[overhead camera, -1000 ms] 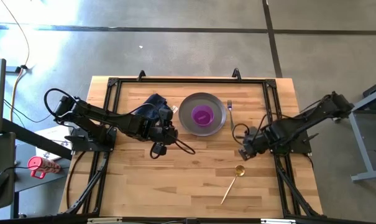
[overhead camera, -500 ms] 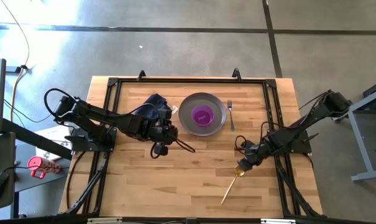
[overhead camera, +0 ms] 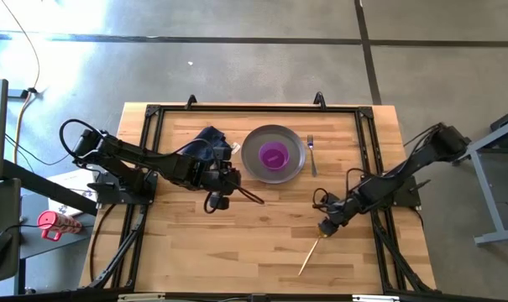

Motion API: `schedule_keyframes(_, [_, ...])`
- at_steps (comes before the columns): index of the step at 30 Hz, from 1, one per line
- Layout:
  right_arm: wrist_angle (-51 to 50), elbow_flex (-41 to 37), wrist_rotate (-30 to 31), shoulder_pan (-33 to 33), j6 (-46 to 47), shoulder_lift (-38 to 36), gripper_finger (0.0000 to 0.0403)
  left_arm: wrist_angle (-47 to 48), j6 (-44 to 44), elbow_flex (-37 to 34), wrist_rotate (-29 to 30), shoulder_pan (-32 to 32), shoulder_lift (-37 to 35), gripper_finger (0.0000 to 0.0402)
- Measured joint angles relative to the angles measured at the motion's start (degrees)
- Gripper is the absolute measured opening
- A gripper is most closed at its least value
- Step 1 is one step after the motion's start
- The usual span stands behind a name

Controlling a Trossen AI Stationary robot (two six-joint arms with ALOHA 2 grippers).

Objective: Set table place
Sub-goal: Put the golden spoon into the purple bowl

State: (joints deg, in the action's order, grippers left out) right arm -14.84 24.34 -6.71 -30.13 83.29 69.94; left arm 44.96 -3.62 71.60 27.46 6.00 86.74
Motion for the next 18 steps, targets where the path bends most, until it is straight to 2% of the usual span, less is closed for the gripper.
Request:
schedule_keyframes(4, [2.96, 0.09, -0.82, 0.05, -1.27, 4.07, 0.0177, -1.12, -0.02, 0.01, 0.02, 0.00, 0.00, 0.0143])
schedule_keyframes(6, [3.22, 0.22, -0.93, 0.07, -1.27, 5.17, 0.0161, -1.75, -0.02, 0.02, 0.04, 0.00, 0.00, 0.0143])
schedule_keyframes(8, [2.99, 0.22, -0.89, 0.07, -1.52, 5.43, 0.0129, -1.90, 0.09, 0.02, 0.02, 0.00, 0.00, 0.0143])
schedule_keyframes(12, [1.79, -0.11, 1.12, -0.03, -3.37, 4.44, 0.0029, -2.00, 1.90, 0.02, 0.00, 0.00, 0.00, 0.0143])
schedule_keyframes(13, [3.16, -0.15, 2.64, -0.01, -3.92, 4.14, 0.0016, -2.13, 2.84, 0.02, 0.00, 0.00, 0.00, 0.0143])
schedule_keyframes(18, [2.47, 1.60, 8.99, 1.37, -4.78, 2.22, 0.0004, -7.72, 6.61, -0.01, -3.29, 0.00, 0.00, 0.0143])
